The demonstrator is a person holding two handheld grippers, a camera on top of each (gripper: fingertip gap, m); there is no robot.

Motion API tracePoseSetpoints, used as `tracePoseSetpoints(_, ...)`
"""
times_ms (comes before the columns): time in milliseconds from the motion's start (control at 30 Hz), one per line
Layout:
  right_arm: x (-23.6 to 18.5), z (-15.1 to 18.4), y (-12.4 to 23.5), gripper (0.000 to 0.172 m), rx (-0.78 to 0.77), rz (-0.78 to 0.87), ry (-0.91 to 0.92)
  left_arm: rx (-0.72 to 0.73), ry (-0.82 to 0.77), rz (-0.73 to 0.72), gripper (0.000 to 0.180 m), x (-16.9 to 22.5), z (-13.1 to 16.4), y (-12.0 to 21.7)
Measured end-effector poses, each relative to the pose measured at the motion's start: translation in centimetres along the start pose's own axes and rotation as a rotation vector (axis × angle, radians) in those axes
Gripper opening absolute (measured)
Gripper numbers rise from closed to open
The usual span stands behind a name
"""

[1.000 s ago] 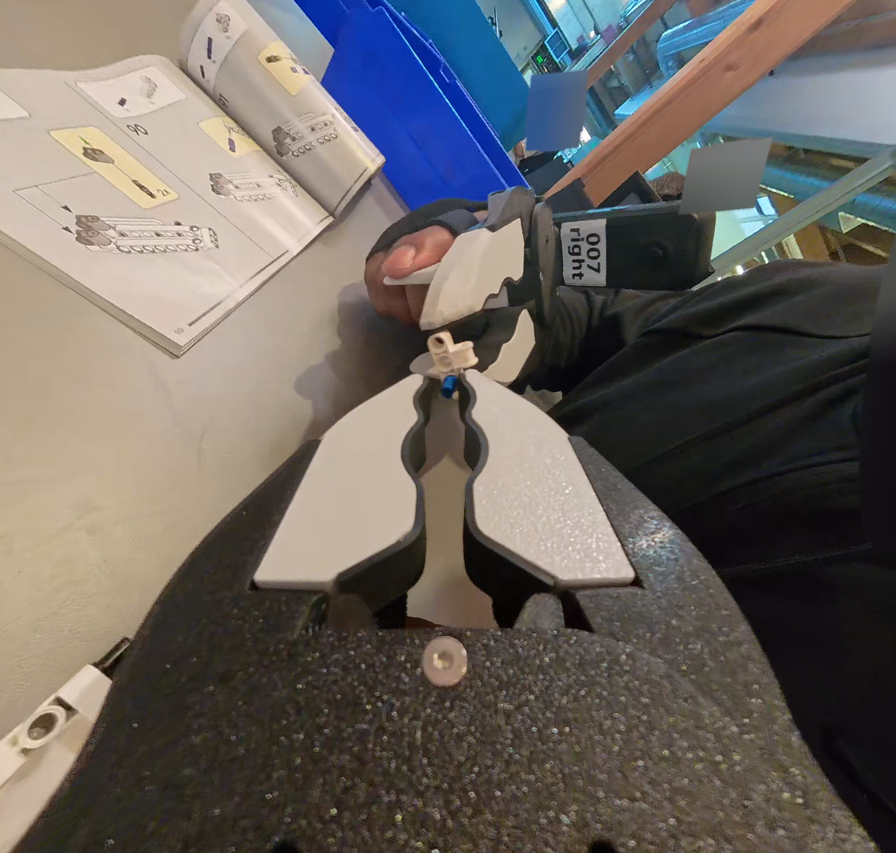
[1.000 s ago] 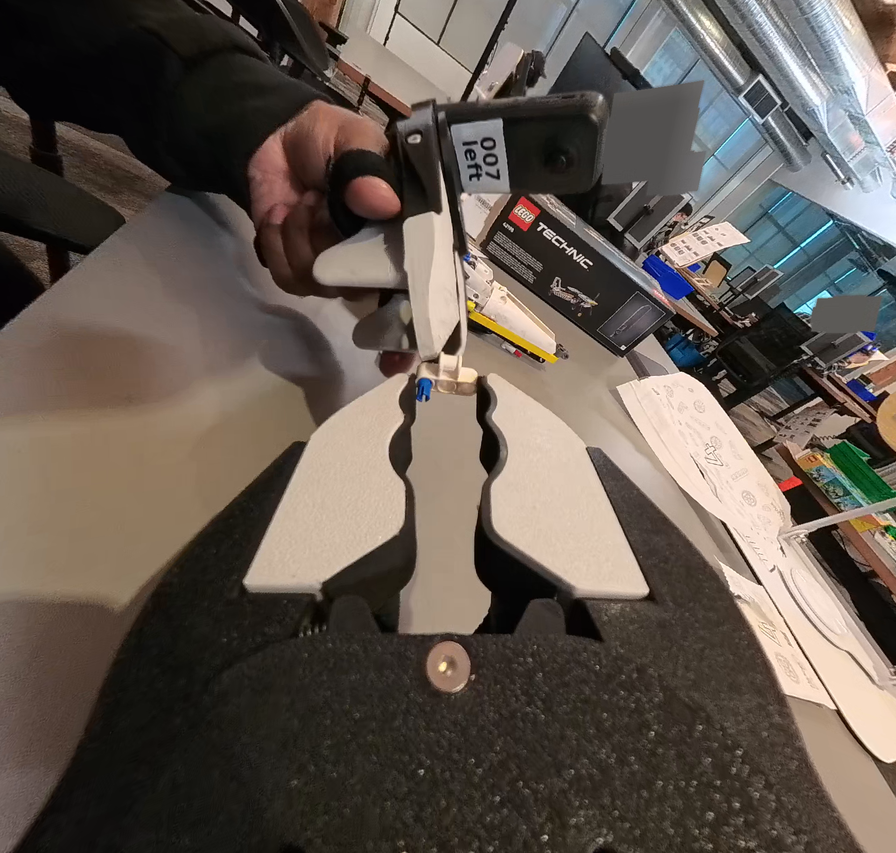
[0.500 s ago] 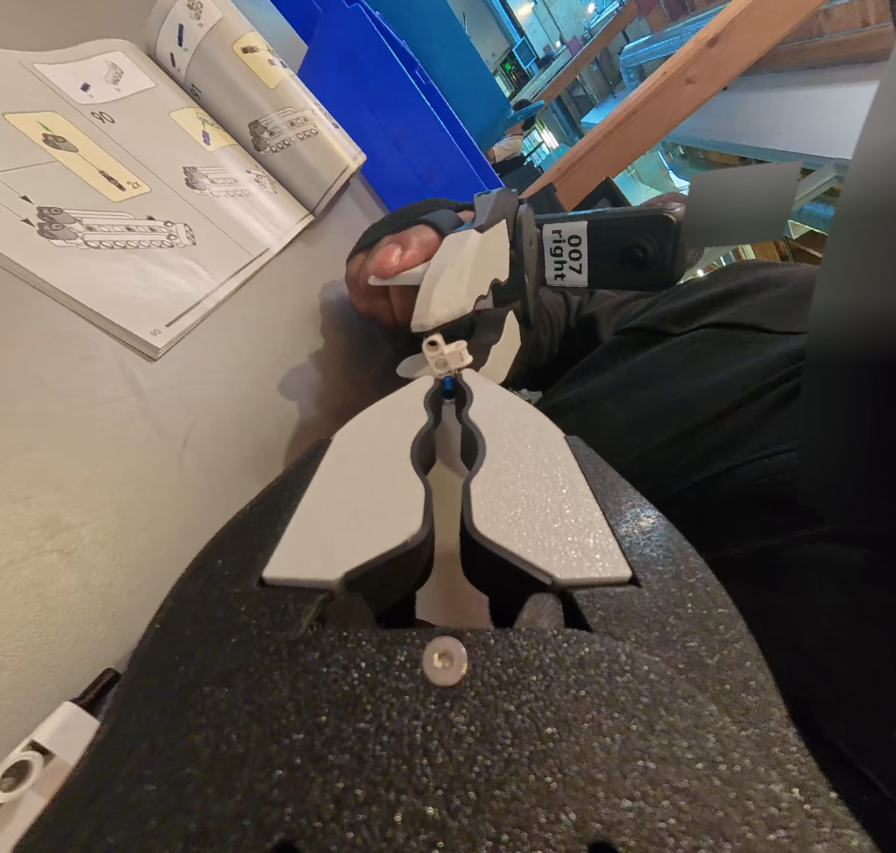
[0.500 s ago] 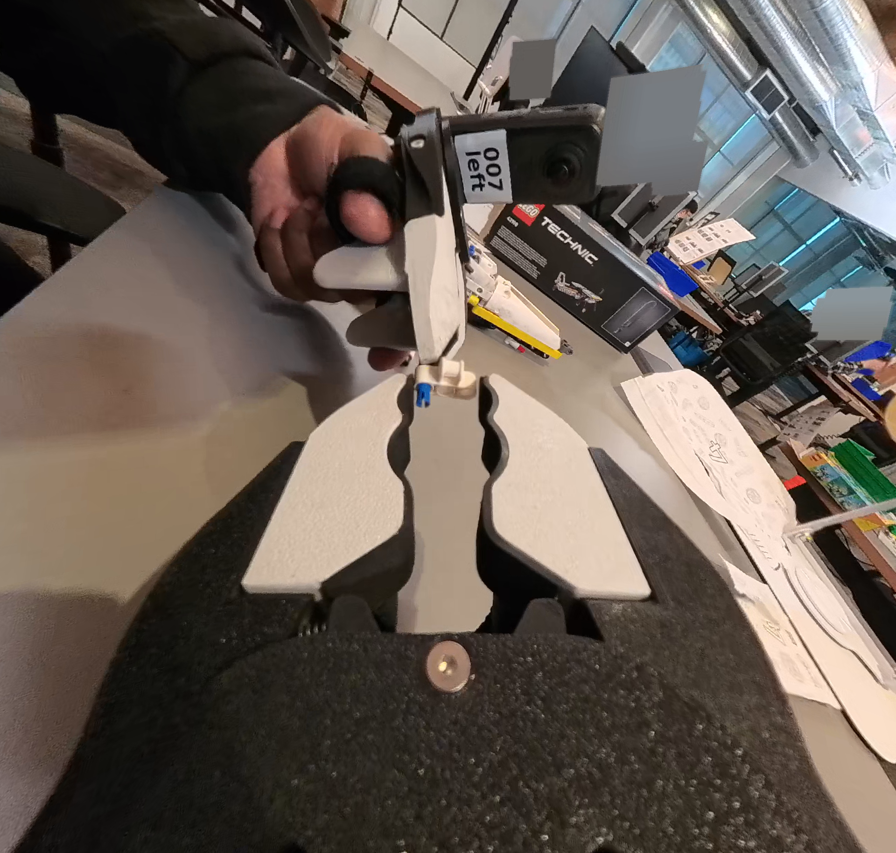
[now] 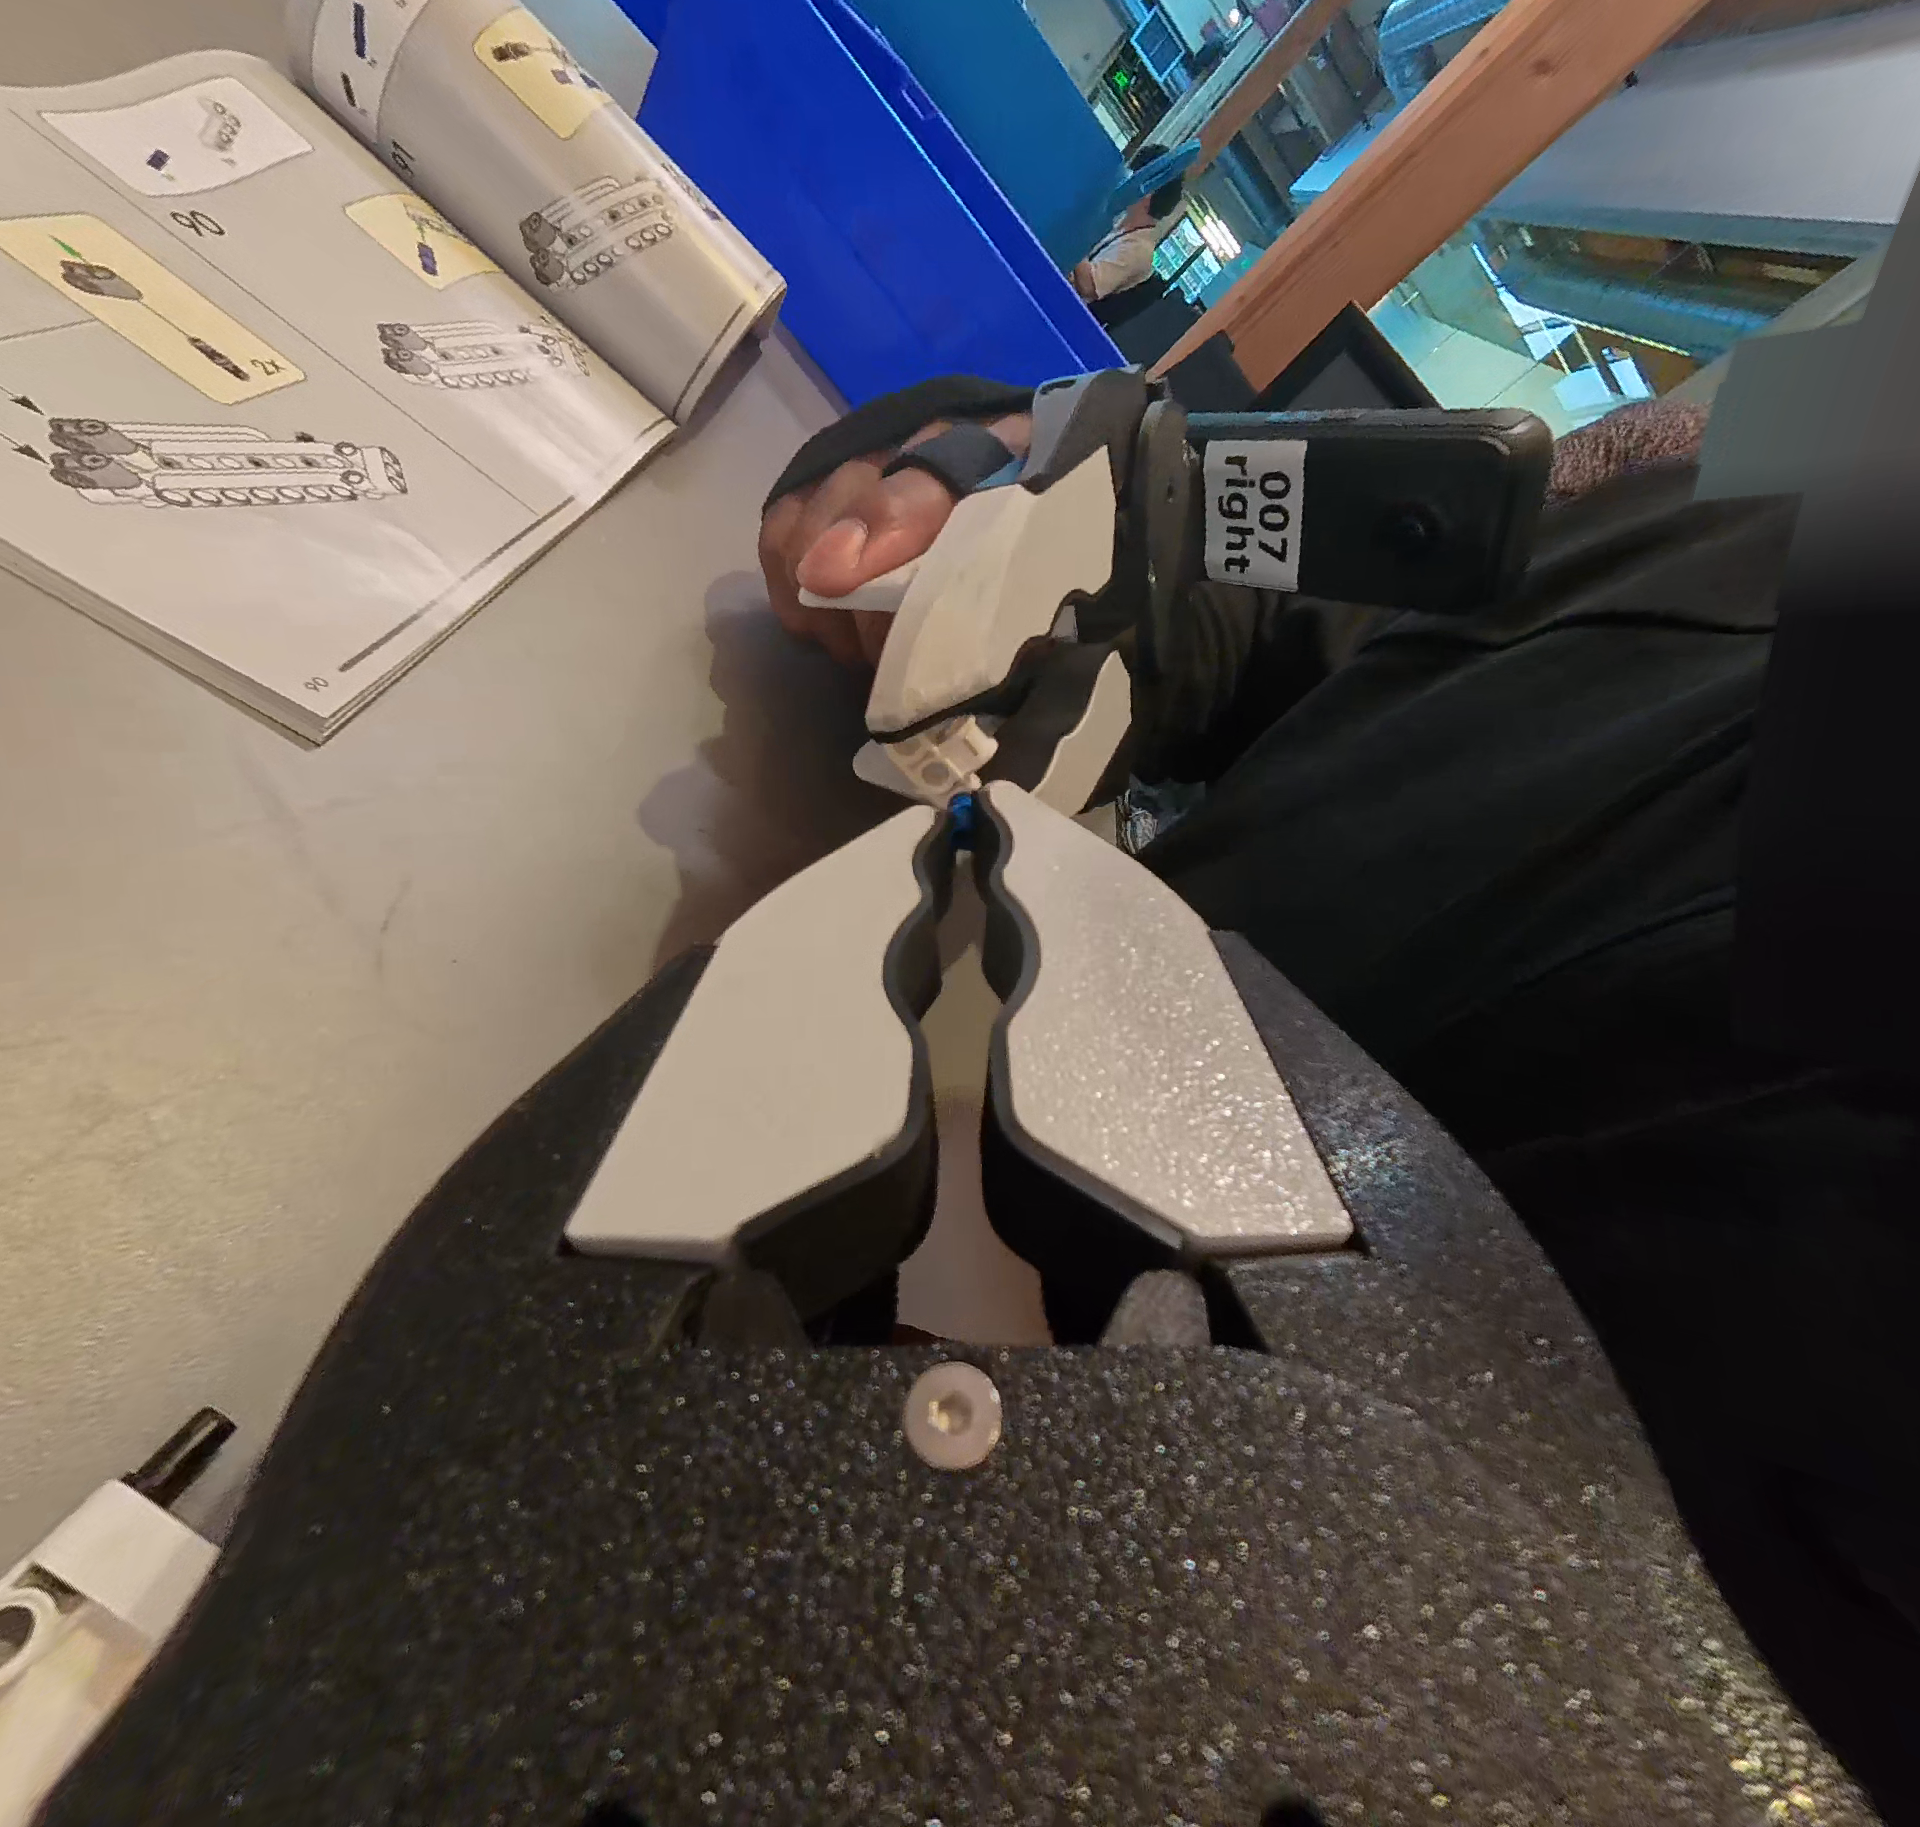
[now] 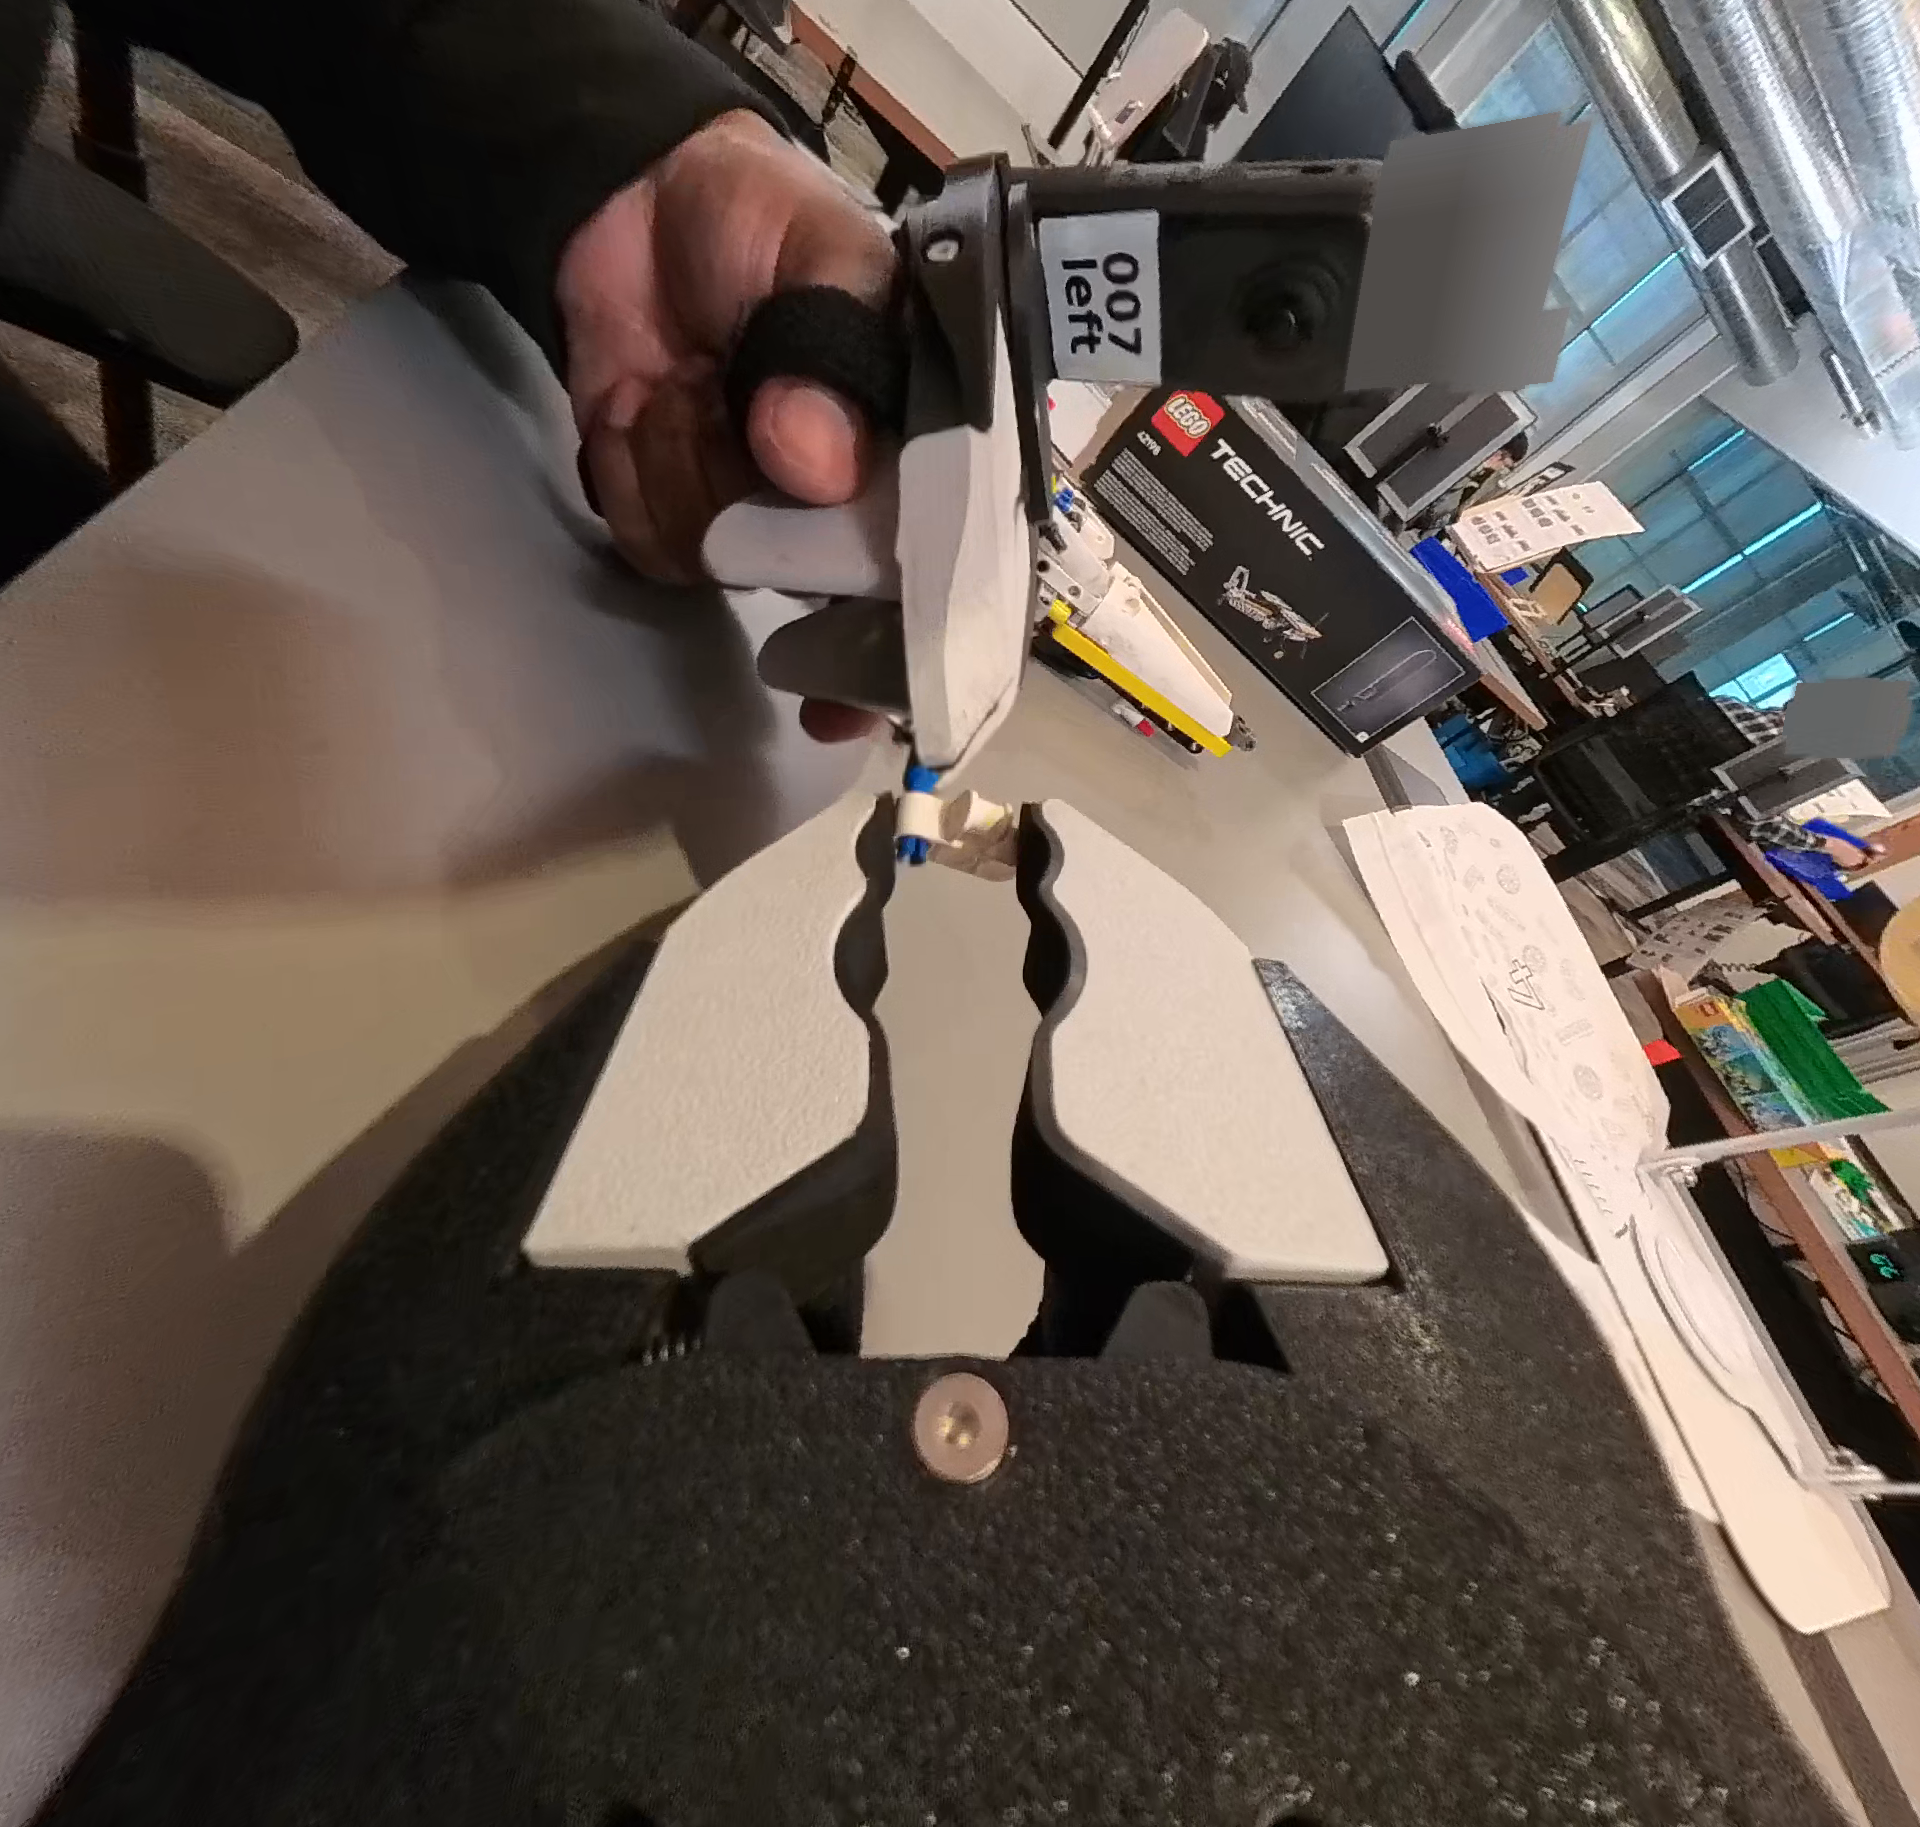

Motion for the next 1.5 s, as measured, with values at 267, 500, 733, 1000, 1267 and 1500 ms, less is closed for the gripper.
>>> tracePoseSetpoints(267, 1.2, 2.1, 2.2, 0.023, -0.035, 0.036, -0.088, 0.017, -0.032, -0.092, 0.001, -0.4, -0.7, 2.5)
tracePoseSetpoints(500, 0.6, 2.7, 2.1, 0.023, -0.132, 0.055, -0.100, 0.190, -0.316, -0.494, 0.001, -2.9, -3.7, 1.3)
tracePoseSetpoints(733, -0.1, 3.5, 1.5, 0.023, -0.209, 0.048, -0.084, 0.319, -0.462, -0.515, 0.002, -2.6, -5.4, 2.0)
tracePoseSetpoints(1000, -0.2, 3.6, 1.4, 0.023, -0.244, 0.066, -0.086, 0.339, -0.450, -0.507, 0.002, -2.4, -5.8, 3.5)
tracePoseSetpoints(1267, -0.2, 4.0, 2.8, 0.023, -0.303, 0.110, -0.186, -0.047, -0.462, -0.732, 0.020, -2.4, -0.8, 4.5)
tracePoseSetpoints(1500, -0.5, 4.5, 5.5, 0.023, -0.354, 0.221, -0.278, -0.288, -0.392, -0.738, 0.034, 2.5, 6.7, 8.7)
Point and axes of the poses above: each gripper's, where its closed fingertips meet, y back along the fingers, z out of its underside, x = y × z across the jaws, the point moved 4 cm from there along y, back along the fingers, and after that the axes turned 3 degrees about -x, right-handed, at the moved point
